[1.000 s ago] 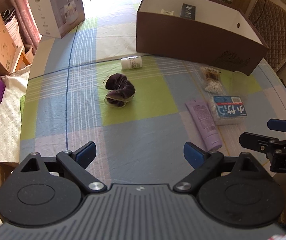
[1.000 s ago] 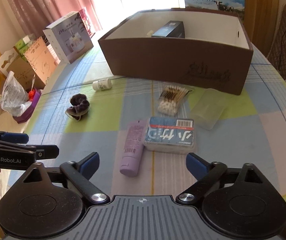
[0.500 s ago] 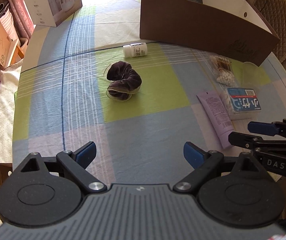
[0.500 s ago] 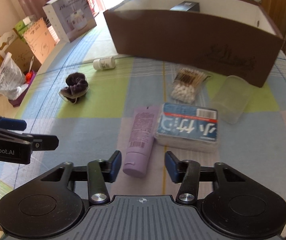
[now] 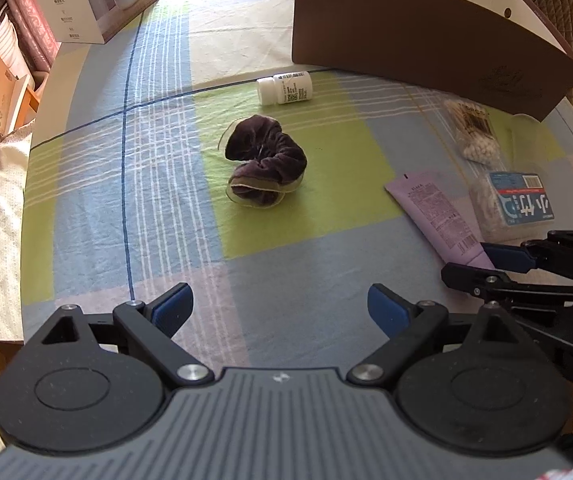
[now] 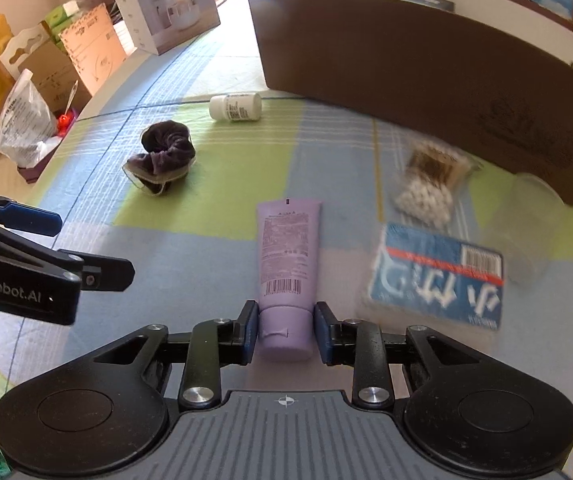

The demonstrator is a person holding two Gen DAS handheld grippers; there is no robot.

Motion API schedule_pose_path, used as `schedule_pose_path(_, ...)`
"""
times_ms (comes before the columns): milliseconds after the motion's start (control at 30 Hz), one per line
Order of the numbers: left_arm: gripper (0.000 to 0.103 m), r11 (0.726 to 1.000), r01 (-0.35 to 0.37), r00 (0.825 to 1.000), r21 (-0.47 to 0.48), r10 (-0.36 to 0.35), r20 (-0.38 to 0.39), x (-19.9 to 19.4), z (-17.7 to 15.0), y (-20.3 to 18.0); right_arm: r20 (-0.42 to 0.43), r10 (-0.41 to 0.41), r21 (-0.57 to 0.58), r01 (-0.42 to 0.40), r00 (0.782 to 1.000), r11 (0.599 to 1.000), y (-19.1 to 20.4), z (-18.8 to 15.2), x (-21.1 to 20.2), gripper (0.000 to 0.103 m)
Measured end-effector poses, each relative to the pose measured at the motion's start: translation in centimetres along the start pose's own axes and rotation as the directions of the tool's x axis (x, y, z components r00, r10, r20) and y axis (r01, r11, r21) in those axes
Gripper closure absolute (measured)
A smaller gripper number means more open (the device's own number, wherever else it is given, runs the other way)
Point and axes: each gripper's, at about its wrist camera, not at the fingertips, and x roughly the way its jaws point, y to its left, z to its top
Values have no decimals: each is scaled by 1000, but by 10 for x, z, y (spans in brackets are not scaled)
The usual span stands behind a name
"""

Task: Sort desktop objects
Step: 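Grasp the lavender cream tube with the right gripper while the left gripper grasps the dark scrunchie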

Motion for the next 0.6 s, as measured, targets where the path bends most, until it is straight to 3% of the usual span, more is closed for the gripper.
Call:
schedule_pose_path(433,11,997,-21,998,80,17,54,22,41,14,28,-111,71,108,993,992,-6,46,29,76)
schedule_pose_path(600,12,993,-16,997,117,7,74,34,56,15,26,-115,99,112,993,989,-13,52,31,76)
